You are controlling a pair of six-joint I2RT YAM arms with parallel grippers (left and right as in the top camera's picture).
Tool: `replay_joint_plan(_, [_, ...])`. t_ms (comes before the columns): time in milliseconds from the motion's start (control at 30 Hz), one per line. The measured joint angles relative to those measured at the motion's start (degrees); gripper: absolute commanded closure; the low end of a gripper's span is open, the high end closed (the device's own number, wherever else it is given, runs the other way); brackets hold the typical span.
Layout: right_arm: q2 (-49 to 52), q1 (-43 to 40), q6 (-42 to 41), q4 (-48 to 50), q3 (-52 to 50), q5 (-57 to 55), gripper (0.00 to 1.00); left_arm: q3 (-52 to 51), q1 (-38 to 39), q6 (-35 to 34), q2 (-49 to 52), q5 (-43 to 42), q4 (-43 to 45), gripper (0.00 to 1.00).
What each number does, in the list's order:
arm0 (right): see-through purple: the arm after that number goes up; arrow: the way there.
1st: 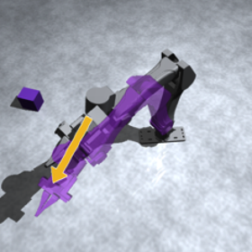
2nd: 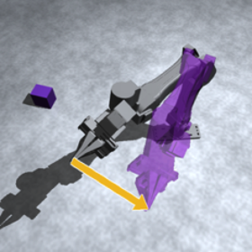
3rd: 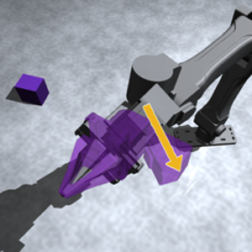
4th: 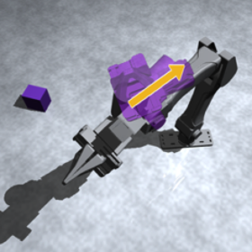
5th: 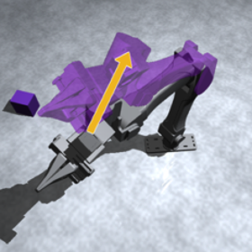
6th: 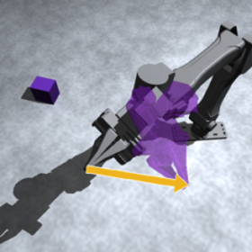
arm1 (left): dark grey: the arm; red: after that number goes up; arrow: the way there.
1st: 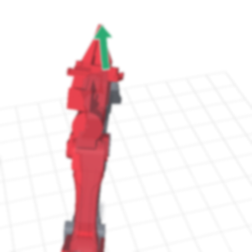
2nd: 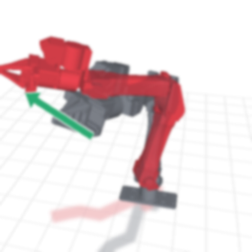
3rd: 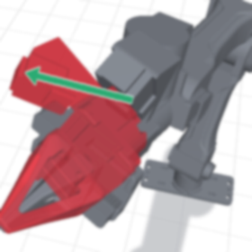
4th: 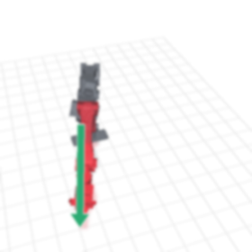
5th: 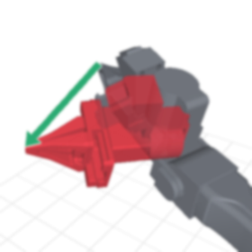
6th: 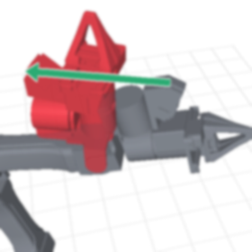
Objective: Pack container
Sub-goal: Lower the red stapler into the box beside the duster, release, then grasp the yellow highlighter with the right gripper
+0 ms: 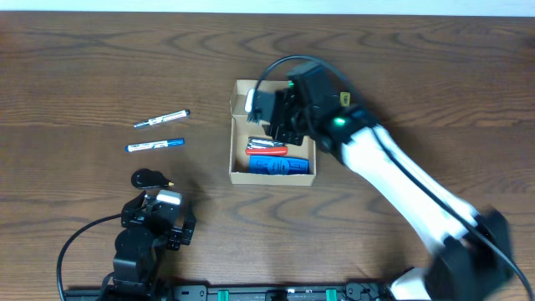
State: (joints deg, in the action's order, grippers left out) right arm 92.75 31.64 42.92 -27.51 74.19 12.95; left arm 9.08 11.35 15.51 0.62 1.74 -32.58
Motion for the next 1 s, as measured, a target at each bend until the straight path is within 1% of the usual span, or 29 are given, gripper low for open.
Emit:
replay_joint_plan(167, [-10.6,-1.6,-8.4,-2.7,0.4,-0.9,0.50,0.0,0.0,0.0,0.0,0.0,0.0,0.05])
replay_joint_plan(233, [-12.6,-3.3,-13.7,-4.5,0.7,-2.9,0.50,0.0,0.0,0.0,0.0,0.0,0.0,0.05])
replay_joint_plan(333, [-12.9,-5.8,-21.1,-7.0,0.7,-6.6,0.51,0.0,0.0,0.0,0.0,0.0,0.0,0.05])
replay_joint_plan(400, [-12.2,-7.6,-27.6,-9.2,0.7,-10.1,0.51,0.0,0.0,0.0,0.0,0.0,0.0,0.04])
replay_joint_plan(567, [-9.9,-11.0,-40.8,-11.0,0.7,-17.4,0.47,0.0,0.0,0.0,0.0,0.0,0.0,0.05])
replay_joint_plan(733, [-4.3,-14.2,-52.5,-11.9,0.7,-21.2,0.45,0.0,0.0,0.0,0.0,0.0,0.0,0.05])
replay_joint_plan(867, [1.4,-15.4,-58.0,-11.9,0.7,-22.2,0.45,0.0,0.0,0.0,0.0,0.0,0.0,0.04])
replay_joint_plan(1000, [7.6,-16.6,-61.2,-11.0,0.7,-22.6,0.44,0.0,0.0,0.0,0.0,0.0,0.0,0.05])
